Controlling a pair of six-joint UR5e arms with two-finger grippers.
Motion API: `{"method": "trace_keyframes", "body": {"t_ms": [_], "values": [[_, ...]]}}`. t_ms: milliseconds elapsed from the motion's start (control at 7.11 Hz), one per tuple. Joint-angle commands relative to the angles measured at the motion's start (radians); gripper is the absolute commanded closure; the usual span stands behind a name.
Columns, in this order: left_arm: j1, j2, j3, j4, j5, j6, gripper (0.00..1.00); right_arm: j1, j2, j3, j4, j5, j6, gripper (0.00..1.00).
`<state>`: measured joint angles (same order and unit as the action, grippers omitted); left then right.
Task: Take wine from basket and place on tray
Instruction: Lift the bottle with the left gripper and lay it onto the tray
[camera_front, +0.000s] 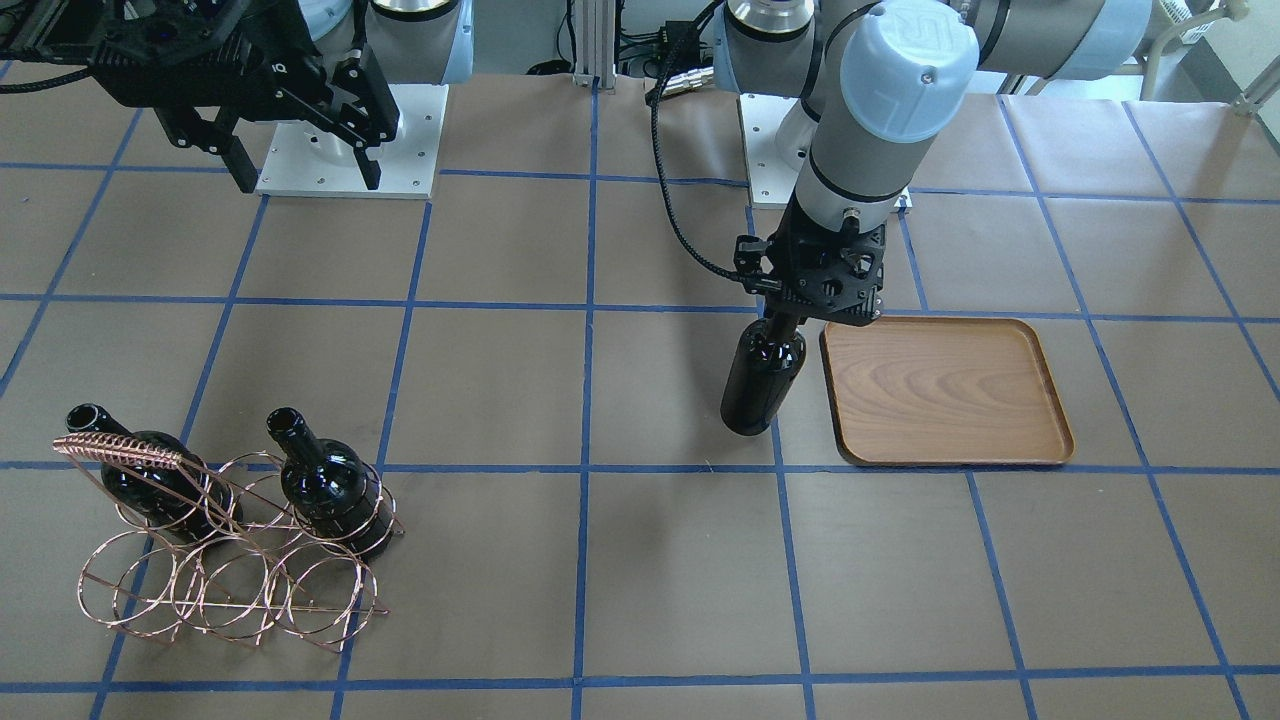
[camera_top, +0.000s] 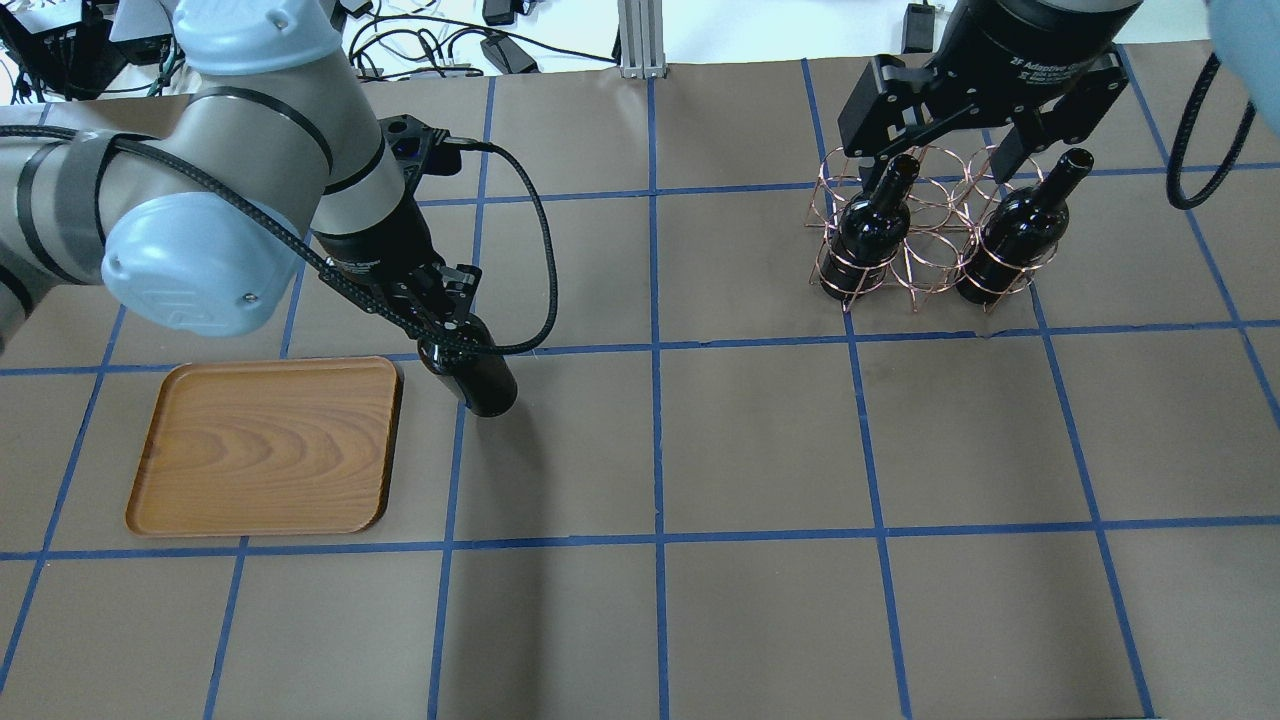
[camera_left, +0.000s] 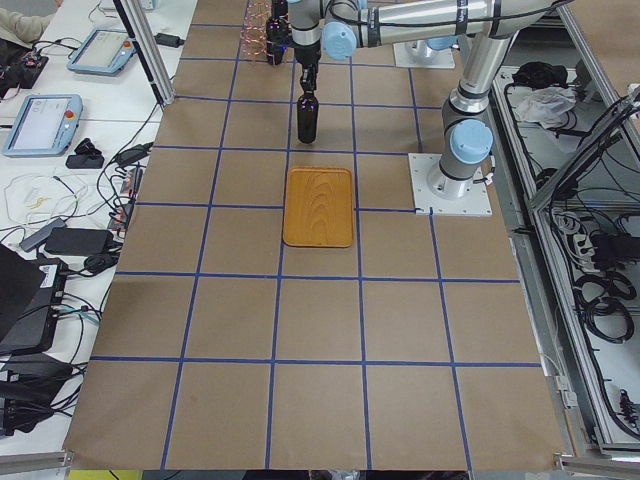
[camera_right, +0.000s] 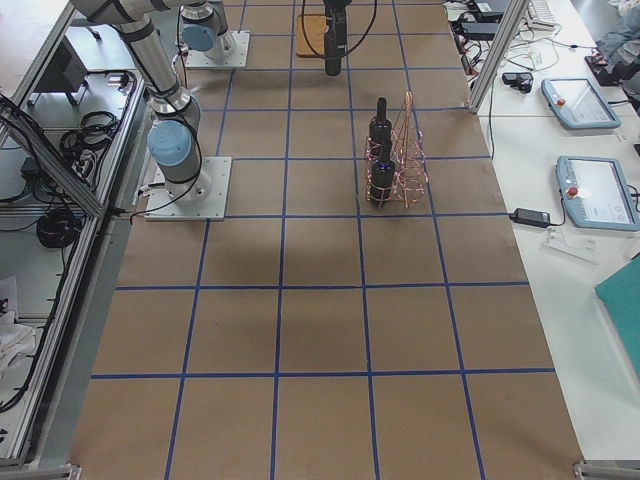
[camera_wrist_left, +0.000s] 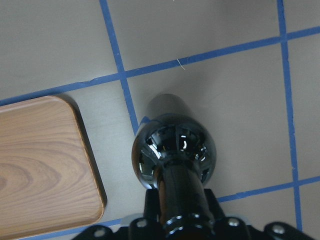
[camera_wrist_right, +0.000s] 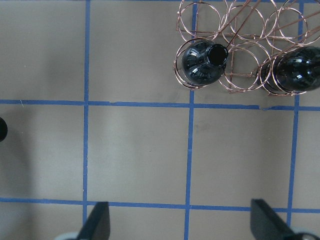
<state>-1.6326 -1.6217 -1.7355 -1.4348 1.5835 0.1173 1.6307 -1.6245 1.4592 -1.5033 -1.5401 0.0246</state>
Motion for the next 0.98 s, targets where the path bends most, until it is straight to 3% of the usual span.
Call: {"method": "trace_keyframes", "body": {"t_ms": [0, 562, 844], "values": [[0.094, 0.020, 0.016, -0.023, 0.087, 0.100, 1.00, 0.000, 0.000, 0.000, 0.000, 0.000, 0.000, 0.00], [0.351, 0.045, -0.007, -0.033, 0.093, 0.373, 1.00, 0.001, 0.000, 0.001, 0.000, 0.002, 0.002, 0.00], [0.388, 0.065, -0.054, -0.041, 0.159, 0.421, 1.00, 0.001, 0.000, 0.001, 0.000, 0.002, 0.003, 0.00]]}}
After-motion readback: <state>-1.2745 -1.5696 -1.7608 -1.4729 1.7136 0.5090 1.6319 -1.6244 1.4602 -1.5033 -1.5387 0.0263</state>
